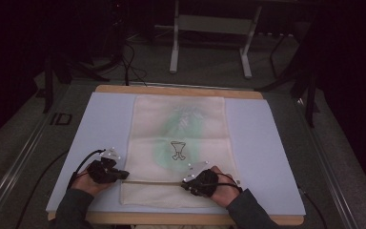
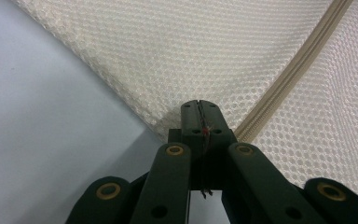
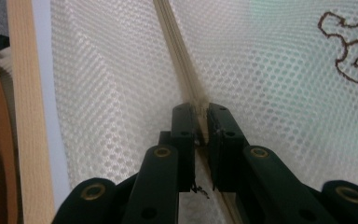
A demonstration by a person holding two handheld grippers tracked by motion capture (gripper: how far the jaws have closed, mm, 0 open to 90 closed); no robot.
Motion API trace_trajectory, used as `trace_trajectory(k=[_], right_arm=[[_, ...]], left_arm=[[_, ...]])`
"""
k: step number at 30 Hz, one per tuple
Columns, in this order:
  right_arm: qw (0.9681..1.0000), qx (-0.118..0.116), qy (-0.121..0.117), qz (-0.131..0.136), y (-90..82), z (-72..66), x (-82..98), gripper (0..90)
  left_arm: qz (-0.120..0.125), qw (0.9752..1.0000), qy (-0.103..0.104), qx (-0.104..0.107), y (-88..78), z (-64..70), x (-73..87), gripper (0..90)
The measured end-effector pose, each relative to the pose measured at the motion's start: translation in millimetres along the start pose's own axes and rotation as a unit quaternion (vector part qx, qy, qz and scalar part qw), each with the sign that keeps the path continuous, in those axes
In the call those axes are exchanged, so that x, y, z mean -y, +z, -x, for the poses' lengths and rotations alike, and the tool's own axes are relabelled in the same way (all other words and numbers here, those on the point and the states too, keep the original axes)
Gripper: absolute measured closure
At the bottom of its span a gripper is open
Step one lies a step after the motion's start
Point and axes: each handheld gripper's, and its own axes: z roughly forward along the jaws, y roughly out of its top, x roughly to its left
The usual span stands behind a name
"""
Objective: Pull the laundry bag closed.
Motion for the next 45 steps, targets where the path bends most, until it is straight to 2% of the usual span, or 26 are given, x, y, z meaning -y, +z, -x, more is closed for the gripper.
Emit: trace_trajectory(k=[6, 45], right_arm=[[1.0000, -0.004, 0.006, 0.002, -1.3, 1.2, 3.2, 82.1], [0.9995, 0.013, 0.027, 0.000, -18.0, 7.0, 28.6, 82.1]], left_arm=[[0.000, 1.0000, 0.000, 0.001, 0.0, -0.1, 0.0, 90.0], [-0.002, 1.0000, 0.002, 0.001, 0.0, -0.2, -0.6, 90.0]])
